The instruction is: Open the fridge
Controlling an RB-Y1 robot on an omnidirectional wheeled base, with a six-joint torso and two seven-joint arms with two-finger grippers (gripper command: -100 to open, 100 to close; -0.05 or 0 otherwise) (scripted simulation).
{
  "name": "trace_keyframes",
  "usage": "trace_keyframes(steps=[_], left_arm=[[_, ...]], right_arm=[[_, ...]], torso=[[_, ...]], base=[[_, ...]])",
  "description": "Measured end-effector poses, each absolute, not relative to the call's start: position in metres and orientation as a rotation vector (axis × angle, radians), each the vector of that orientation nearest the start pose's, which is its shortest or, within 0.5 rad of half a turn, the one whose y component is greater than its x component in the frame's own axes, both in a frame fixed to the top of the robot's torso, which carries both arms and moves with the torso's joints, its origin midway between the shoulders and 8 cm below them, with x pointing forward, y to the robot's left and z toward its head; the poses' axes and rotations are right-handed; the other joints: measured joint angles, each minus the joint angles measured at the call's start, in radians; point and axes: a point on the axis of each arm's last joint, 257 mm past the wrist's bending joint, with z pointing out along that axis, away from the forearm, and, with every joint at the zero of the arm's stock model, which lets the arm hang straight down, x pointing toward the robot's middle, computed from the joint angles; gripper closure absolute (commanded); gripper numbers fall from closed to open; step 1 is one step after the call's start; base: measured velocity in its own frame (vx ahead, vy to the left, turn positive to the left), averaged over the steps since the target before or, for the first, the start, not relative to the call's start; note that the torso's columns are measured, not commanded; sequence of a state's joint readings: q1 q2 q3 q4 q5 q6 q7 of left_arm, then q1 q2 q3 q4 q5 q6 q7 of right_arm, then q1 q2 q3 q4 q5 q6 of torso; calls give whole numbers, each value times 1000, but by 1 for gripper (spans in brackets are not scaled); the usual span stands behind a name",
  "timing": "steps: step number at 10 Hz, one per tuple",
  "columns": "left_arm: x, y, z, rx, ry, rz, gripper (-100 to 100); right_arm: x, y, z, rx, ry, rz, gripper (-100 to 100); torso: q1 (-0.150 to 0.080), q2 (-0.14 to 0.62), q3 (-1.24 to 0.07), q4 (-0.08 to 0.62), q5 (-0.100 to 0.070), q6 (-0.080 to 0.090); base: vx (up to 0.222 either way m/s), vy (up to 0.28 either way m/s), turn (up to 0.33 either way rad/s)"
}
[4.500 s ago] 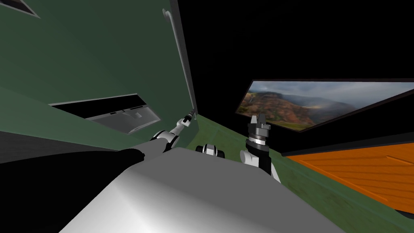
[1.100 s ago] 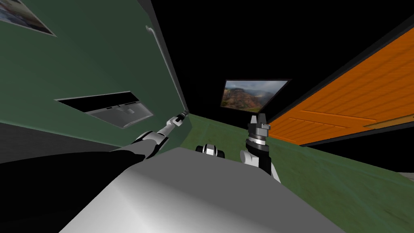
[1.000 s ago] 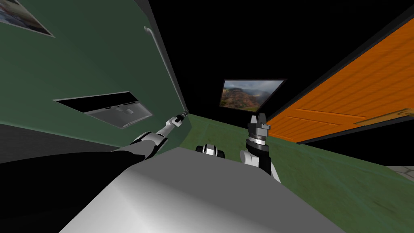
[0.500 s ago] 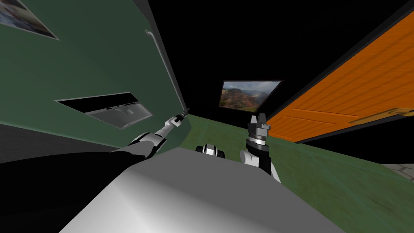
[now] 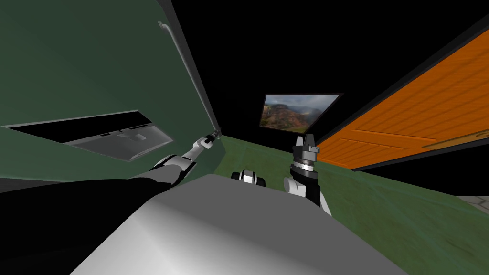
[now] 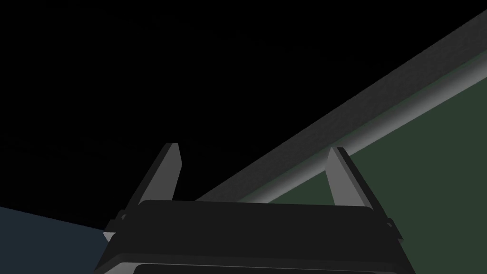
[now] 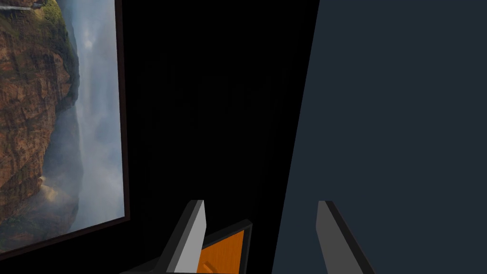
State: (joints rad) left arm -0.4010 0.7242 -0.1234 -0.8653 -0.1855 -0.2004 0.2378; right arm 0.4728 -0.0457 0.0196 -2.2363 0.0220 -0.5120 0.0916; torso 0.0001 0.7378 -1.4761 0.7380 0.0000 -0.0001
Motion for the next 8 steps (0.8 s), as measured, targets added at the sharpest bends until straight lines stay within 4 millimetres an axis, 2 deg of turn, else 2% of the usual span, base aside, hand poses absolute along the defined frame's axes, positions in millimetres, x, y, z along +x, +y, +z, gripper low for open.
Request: trace_keyframes(steps=[8], left_arm=[[599, 567, -217, -996, 1482, -452, -100]], right_arm=[[354, -264, 15, 582, 689, 1232, 0]], torso=[[1, 0, 0, 0, 0, 0]], base=[[115, 58, -18]])
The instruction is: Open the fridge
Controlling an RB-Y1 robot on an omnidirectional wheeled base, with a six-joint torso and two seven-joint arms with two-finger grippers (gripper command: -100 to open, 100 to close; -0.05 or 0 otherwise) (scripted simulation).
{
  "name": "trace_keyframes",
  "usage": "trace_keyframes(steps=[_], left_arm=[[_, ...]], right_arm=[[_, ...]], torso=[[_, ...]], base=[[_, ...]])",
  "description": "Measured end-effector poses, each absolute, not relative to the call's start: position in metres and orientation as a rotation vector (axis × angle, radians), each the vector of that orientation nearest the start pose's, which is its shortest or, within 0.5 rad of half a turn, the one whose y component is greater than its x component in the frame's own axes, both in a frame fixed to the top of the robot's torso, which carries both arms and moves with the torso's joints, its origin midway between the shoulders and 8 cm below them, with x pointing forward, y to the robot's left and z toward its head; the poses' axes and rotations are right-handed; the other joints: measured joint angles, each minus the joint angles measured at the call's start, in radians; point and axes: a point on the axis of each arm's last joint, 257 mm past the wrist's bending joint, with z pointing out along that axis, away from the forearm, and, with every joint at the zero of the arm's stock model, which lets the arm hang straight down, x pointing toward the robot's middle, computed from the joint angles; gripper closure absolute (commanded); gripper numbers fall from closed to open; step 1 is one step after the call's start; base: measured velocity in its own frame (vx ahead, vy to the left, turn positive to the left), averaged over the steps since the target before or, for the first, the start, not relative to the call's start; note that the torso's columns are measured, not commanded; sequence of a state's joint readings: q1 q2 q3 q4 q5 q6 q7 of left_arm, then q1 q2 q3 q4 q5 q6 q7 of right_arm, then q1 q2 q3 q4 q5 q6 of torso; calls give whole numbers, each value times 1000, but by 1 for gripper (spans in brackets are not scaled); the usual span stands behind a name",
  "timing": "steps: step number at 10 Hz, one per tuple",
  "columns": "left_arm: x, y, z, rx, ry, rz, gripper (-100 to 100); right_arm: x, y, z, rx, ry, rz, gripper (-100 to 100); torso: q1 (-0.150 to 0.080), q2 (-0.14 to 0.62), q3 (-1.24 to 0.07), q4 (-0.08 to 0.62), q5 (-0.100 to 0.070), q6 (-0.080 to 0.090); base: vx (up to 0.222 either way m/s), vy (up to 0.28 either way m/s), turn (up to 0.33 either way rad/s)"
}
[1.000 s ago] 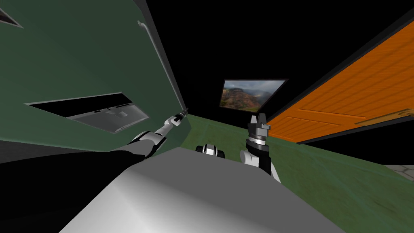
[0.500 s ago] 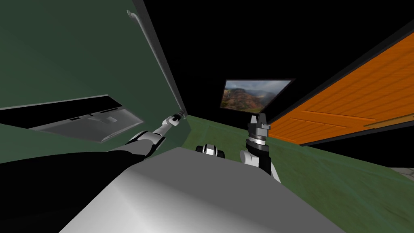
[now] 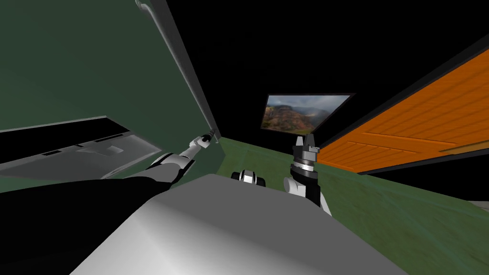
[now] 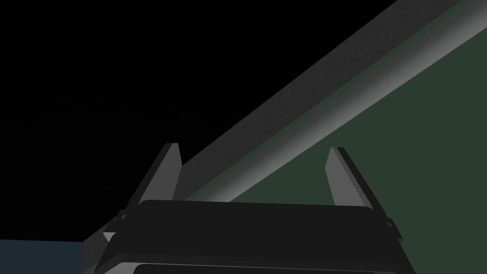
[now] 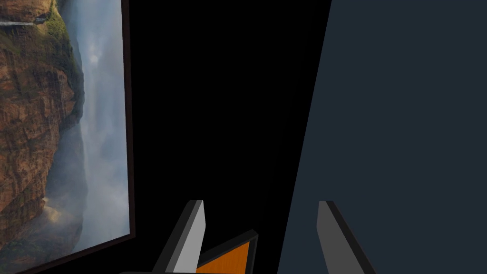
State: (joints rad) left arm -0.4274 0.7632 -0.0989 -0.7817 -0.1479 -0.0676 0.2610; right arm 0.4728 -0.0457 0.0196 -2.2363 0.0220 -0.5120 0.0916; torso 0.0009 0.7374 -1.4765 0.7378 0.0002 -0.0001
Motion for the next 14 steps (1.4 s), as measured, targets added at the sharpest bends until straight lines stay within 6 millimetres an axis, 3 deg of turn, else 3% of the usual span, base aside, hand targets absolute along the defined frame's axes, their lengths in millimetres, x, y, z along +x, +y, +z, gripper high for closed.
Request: trace_keyframes(steps=[2, 5, 8, 9, 14], left_arm=[[592, 589, -223, -1056, 1467, -410, -100], [590, 596, -221, -1072, 1462, -397, -100], [575, 616, -230, -1089, 1461, -389, -100], [574, 617, -231, -1089, 1462, -389, 100], [581, 607, -226, -1070, 1471, -379, 100]], right_arm=[[354, -264, 15, 582, 689, 1232, 0], [354, -264, 15, 582, 689, 1233, 0], [354, -264, 15, 582, 689, 1233, 0], [354, -264, 15, 582, 689, 1233, 0], [354, -264, 15, 582, 689, 1233, 0]], torso=[[-1, 1, 0, 0, 0, 0], [-3, 5, 3, 1, -1, 0], [4, -8, -4, -1, 0, 2], [5, -6, -3, -1, 1, 3], [-1, 2, 1, 2, 0, 0]], base=[[108, 54, -14], [36, 7, -16], [72, -21, -14], [-8, -1, 27], [-67, 10, -22]])
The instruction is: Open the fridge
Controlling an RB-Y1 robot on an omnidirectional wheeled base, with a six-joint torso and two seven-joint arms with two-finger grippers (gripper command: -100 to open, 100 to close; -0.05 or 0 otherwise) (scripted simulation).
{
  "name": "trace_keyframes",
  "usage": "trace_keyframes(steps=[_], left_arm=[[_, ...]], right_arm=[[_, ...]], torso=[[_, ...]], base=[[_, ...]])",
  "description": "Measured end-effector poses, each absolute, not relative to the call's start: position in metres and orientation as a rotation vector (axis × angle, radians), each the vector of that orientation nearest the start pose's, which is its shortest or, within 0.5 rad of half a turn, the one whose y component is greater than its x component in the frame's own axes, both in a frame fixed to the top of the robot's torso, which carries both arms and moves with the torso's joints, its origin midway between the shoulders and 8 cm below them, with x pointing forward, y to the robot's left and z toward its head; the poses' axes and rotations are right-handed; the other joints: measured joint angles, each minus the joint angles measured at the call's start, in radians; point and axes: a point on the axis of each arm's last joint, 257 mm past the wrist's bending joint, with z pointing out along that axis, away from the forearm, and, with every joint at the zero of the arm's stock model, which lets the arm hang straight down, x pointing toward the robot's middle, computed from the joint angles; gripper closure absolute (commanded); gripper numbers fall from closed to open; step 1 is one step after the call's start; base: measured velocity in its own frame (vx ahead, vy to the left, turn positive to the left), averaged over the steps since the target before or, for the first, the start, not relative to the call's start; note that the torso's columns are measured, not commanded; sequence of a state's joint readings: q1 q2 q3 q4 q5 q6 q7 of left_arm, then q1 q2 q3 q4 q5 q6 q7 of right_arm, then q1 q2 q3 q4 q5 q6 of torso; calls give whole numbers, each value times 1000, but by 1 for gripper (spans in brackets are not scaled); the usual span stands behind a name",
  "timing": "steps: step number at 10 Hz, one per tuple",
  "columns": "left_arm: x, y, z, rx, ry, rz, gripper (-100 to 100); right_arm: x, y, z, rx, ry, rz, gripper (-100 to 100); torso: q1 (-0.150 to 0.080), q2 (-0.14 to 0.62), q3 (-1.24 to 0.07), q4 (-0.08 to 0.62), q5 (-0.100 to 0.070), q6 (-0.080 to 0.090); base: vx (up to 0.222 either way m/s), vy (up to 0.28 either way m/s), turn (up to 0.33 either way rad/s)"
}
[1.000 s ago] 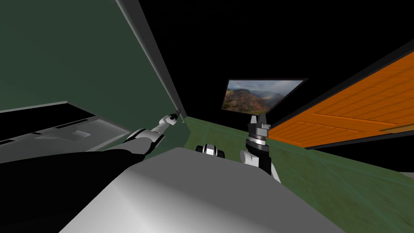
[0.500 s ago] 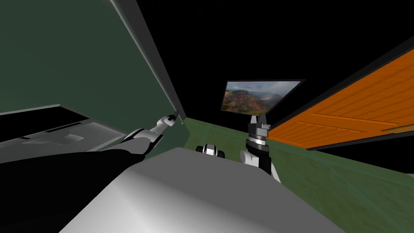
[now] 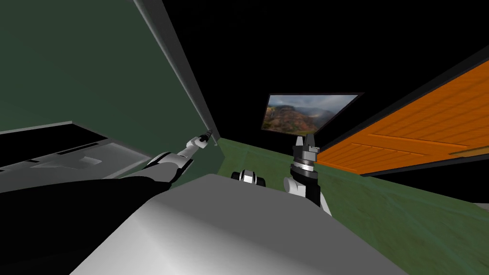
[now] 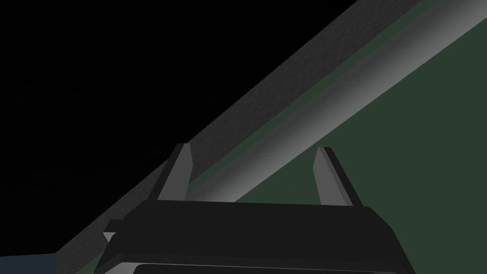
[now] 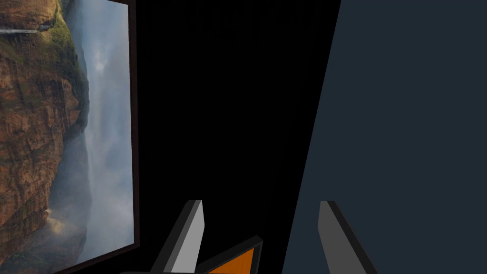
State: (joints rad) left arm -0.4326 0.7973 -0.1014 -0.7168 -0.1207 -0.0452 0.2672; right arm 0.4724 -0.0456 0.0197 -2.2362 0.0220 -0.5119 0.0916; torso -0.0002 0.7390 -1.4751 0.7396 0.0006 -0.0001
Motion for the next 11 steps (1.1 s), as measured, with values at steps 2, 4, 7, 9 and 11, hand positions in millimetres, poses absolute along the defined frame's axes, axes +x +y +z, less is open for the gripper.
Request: trace_keyframes(steps=[2, 4, 7, 9, 11], left_arm=[[588, 591, -221, -1038, 1489, -400, 100], [595, 577, -223, -1019, 1511, -421, 100], [609, 553, -223, -978, 1540, -462, 100], [612, 541, -221, -958, 1552, -481, 100], [618, 525, -217, -928, 1569, -510, 100]], right_arm=[[354, -264, 16, 582, 688, 1233, 0], [354, -264, 15, 582, 689, 1233, 0], [354, -264, 16, 582, 689, 1233, 0], [354, -264, 15, 582, 689, 1233, 0], [354, -264, 16, 582, 688, 1233, 0]], torso=[[-2, 6, 4, 0, 1, 3], [-1, 1, 1, 2, -2, -4], [2, 2, 1, 3, -1, -1], [0, 4, 2, 3, -1, -1], [-2, 8, 5, 2, 0, 1]], base=[[-251, -32, -177], [-208, -76, -109], [-190, -47, -98], [-178, -47, -119], [-294, -84, -147]])
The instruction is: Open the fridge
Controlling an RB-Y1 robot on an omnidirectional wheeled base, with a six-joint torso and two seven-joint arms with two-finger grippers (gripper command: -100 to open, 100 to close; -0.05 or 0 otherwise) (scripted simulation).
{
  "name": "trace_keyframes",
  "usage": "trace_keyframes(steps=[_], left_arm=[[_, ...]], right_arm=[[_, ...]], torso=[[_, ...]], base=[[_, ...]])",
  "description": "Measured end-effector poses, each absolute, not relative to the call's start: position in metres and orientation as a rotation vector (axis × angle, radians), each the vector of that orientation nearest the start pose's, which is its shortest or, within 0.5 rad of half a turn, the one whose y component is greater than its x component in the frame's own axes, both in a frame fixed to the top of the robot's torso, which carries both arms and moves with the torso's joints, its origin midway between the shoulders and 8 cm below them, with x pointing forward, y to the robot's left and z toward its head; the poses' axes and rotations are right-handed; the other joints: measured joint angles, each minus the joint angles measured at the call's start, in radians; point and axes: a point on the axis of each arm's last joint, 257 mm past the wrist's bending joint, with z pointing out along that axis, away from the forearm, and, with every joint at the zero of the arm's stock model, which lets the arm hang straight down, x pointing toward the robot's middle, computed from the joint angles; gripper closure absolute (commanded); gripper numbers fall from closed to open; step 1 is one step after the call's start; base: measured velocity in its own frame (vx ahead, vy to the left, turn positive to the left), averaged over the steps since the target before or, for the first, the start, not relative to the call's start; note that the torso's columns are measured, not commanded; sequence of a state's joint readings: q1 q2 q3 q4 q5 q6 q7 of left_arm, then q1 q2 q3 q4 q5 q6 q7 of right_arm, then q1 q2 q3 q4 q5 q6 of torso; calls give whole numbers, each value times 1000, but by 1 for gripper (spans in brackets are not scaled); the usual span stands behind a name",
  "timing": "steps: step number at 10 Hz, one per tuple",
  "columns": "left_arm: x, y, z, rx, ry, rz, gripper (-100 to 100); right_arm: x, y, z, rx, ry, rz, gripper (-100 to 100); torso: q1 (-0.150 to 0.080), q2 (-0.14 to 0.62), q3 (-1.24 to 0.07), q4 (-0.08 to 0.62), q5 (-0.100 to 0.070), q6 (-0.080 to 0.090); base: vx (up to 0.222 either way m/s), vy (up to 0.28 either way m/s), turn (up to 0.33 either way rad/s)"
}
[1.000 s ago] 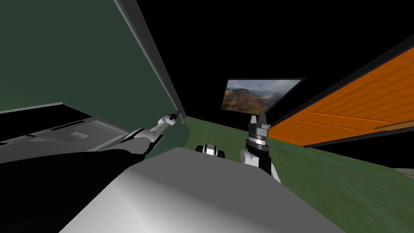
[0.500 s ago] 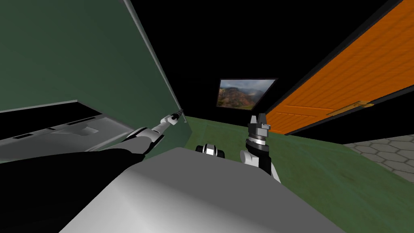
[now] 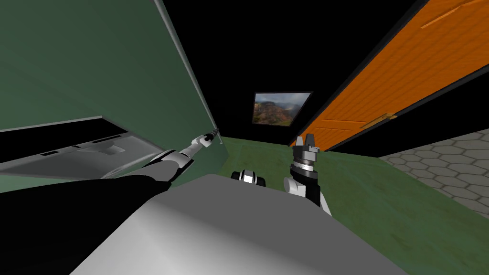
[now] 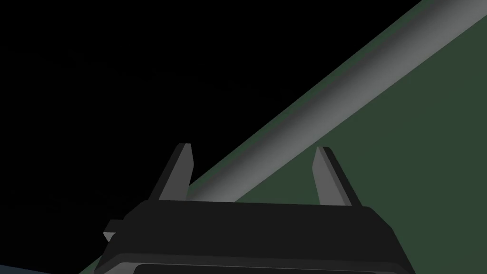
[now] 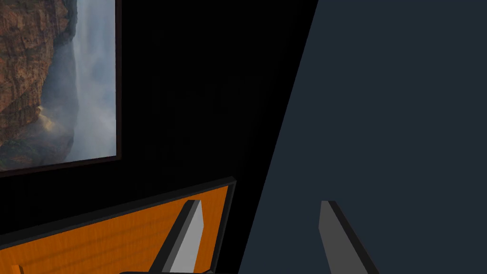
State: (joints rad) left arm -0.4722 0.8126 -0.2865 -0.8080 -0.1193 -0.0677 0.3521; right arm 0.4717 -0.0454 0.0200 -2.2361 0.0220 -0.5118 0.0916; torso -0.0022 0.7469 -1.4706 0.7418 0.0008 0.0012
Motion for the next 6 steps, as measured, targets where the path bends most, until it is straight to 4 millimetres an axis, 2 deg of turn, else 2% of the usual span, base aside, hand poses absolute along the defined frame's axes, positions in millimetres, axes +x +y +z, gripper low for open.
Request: trace_keyframes(steps=[2, 6], left_arm=[[620, 506, -224, -903, 1597, -528, 100], [627, 462, -218, -811, 1647, -604, 100]], right_arm=[[354, -264, 15, 582, 689, 1233, 0], [354, -264, 16, 582, 689, 1233, 0]], torso=[[3, -9, -6, 2, -3, -6], [1, -1, -1, 1, -2, -4]], base=[[-163, -52, -76], [-221, -42, -63]])
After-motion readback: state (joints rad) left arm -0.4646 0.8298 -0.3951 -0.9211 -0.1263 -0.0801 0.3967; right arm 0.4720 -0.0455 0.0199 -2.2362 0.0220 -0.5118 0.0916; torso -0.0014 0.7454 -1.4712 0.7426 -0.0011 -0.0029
